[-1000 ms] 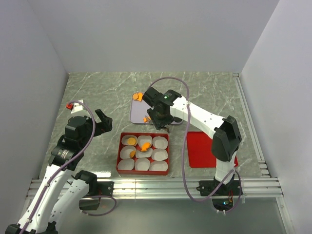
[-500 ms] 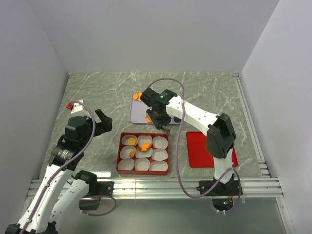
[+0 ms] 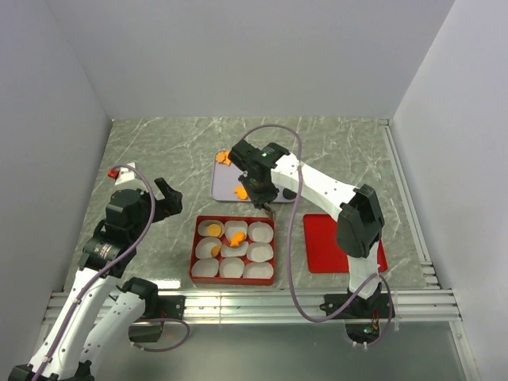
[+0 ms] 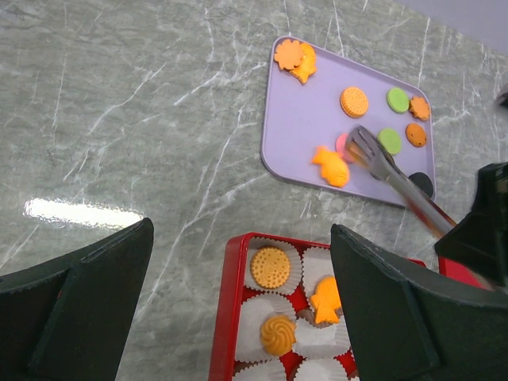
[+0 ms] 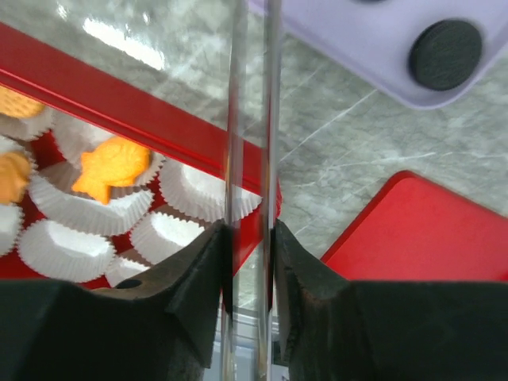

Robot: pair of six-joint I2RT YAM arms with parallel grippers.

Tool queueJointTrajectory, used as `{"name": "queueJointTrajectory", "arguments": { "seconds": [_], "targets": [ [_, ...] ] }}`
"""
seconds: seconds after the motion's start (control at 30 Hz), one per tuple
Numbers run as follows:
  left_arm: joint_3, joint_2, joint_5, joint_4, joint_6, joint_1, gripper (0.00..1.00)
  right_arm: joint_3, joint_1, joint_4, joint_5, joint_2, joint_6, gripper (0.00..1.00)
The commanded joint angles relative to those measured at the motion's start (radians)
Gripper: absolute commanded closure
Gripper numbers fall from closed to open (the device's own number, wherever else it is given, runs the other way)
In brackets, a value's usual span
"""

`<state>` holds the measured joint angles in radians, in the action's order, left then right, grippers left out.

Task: Pack the cookies

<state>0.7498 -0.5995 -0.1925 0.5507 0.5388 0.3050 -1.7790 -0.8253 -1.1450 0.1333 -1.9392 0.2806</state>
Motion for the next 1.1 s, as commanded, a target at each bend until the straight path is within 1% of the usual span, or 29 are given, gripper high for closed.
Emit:
{"name": "queueJointTrajectory", "arguments": {
  "seconds": [0.0,0.13,0.3,0.5,0.67,0.87,1.07],
  "targets": [
    [0.013,0.003,-0.012,-0.011,0.001,0.003,0.01,-0.121,0.008,-0.044,0.014,0.04,0.011,0.73],
    [0.013,0.003,-0.01,-0.011,0.001,0.003,0.01,-0.191,0.008,-0.062,0.015,0.037,0.011,0.73],
    [0.011,0.006,-0.012,-0.011,0.001,0.003,0.01,-0.175,0.008,-0.065,0.003,0.048,0.017,0.72],
    [0.011,0.009,-0.007,-0.012,0.0,0.003,0.01,-0.099,0.008,-0.038,-0.038,0.074,0.009,0.59],
    [0.013,0.01,-0.007,-0.012,0.0,0.003,0.01,-0.062,0.008,-0.036,-0.057,0.068,0.008,0.53],
    [0.013,0.012,-0.01,-0.012,0.001,0.002,0.01,-0.043,0.008,-0.021,-0.055,0.059,0.0,0.51],
    [0.013,0.012,-0.013,-0.009,0.001,0.003,0.01,-0.094,0.008,-0.022,-0.066,0.008,-0.006,0.51]
  ]
}}
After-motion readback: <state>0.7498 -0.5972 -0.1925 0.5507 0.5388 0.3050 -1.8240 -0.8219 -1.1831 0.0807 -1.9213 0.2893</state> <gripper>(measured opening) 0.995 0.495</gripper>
